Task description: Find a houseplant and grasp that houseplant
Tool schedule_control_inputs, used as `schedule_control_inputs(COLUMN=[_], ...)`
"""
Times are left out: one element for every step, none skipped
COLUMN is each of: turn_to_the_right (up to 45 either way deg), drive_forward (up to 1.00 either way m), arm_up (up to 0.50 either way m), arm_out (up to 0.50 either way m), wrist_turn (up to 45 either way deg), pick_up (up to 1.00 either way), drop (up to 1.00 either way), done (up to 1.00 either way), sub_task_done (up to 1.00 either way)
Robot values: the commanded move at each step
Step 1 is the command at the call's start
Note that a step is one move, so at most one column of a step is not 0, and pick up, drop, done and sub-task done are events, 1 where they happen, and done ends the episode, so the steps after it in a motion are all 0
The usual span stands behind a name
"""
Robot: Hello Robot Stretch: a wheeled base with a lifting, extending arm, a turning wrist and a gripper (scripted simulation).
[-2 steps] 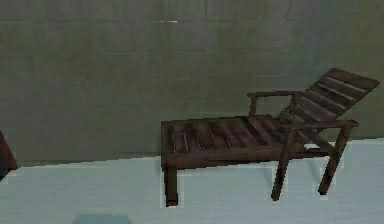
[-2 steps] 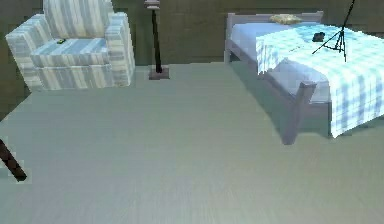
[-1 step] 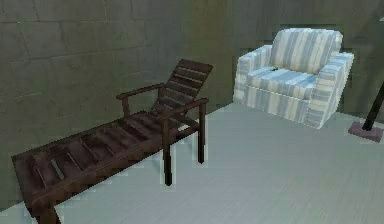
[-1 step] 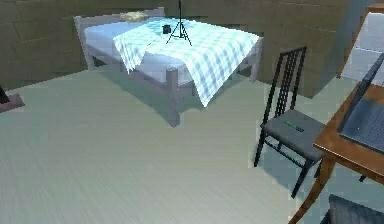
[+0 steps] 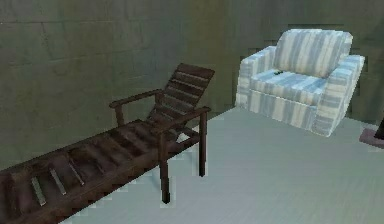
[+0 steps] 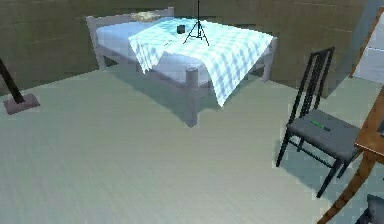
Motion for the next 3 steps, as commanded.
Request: schedule_control_inputs(turn_to_the_right=[-45.0, -45.0, -45.0], drive_forward=[0.00, 0.00, 0.00], arm_up=[0.00, 0.00, 0.00], arm_out=[0.00, 0.00, 0.00], wrist_turn=[0.0, 0.0, 0.0], pick_up=[0.00, 0.00, 0.00], drop=[0.00, 0.00, 0.00], done=[0.00, 0.00, 0.00], sub_task_done=[0.00, 0.00, 0.00])
